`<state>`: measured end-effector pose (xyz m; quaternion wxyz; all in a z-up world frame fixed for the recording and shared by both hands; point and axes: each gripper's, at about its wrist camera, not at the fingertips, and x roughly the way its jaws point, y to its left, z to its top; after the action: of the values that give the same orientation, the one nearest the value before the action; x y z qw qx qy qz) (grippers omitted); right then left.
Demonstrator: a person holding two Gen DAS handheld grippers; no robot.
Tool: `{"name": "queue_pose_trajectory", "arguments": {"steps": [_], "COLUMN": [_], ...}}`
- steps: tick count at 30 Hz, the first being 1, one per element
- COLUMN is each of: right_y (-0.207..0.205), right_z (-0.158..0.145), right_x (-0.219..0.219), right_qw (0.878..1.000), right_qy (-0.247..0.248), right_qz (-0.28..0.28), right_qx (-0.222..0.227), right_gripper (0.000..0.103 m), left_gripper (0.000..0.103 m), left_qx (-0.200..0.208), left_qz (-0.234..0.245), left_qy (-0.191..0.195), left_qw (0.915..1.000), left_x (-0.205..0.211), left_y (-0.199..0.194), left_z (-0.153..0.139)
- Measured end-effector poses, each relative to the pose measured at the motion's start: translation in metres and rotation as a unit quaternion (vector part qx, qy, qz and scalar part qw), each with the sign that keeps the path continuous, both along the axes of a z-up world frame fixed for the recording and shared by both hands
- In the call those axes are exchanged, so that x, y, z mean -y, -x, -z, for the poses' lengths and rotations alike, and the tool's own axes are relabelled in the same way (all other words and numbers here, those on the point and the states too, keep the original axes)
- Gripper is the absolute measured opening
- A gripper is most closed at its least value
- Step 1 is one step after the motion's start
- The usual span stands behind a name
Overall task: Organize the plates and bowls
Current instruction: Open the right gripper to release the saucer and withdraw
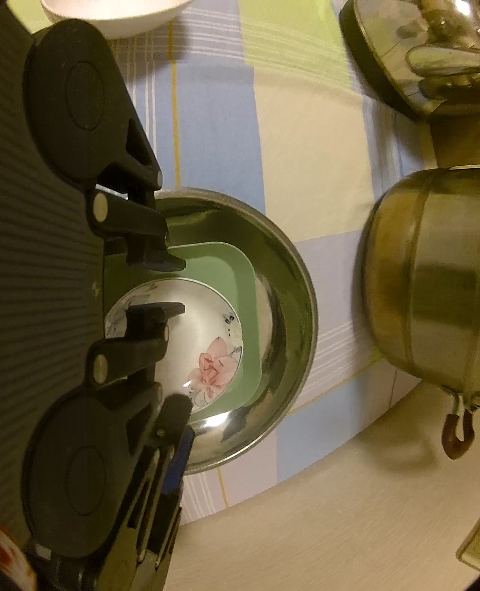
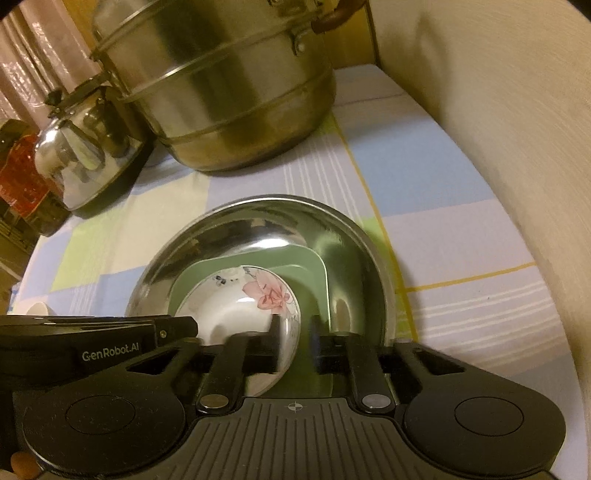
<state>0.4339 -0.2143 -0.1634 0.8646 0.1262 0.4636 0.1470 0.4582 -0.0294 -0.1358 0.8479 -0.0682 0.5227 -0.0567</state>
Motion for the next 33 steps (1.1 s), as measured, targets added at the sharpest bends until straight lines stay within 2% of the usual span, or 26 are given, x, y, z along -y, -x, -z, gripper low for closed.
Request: {"name": "queue_pose_trajectory", "arguments": {"steps": [1, 2, 16, 26, 33], "right_y": [0.002, 0.004, 0.044, 0.094, 0.138], "right_z": [-0.002, -0.005, -0.029, -0.055, -0.077], "right_x": [0.000, 0.001, 0.014, 0.022, 0.023], "right_qw": [1.000, 1.000, 0.999, 0.996, 0.994], "right_qy": [-0.003, -0.005, -0.025, -0.051, -0.048], "right_qz": [-0.001, -0.001, -0.014, -0.025, -0.030], "right_qx": [0.005, 0.011, 0.029, 0.070, 0.095], "right_gripper": [0.042, 0.043, 0.048, 0.051, 0.052], "left_gripper": [0.015, 0.015, 0.016, 0.018, 0.018], "left_qx": [0.002, 0.004, 0.023, 0.062, 0.076], "left_qz": [0.000, -0.002, -0.037, -0.058, -0.040], "left_qy": [-0.002, -0.005, -0.011, -0.009, -0.013], "left_qw": [1.0000, 1.0000, 0.9990, 0.9964, 0.9962], "left_x": [0.000, 0.000, 0.004, -0.002, -0.016], "left_y": [0.002, 0.005, 0.057, 0.127, 0.178], "left_z": [-0.003, -0.006, -0.039, -0.073, -0.091]}}
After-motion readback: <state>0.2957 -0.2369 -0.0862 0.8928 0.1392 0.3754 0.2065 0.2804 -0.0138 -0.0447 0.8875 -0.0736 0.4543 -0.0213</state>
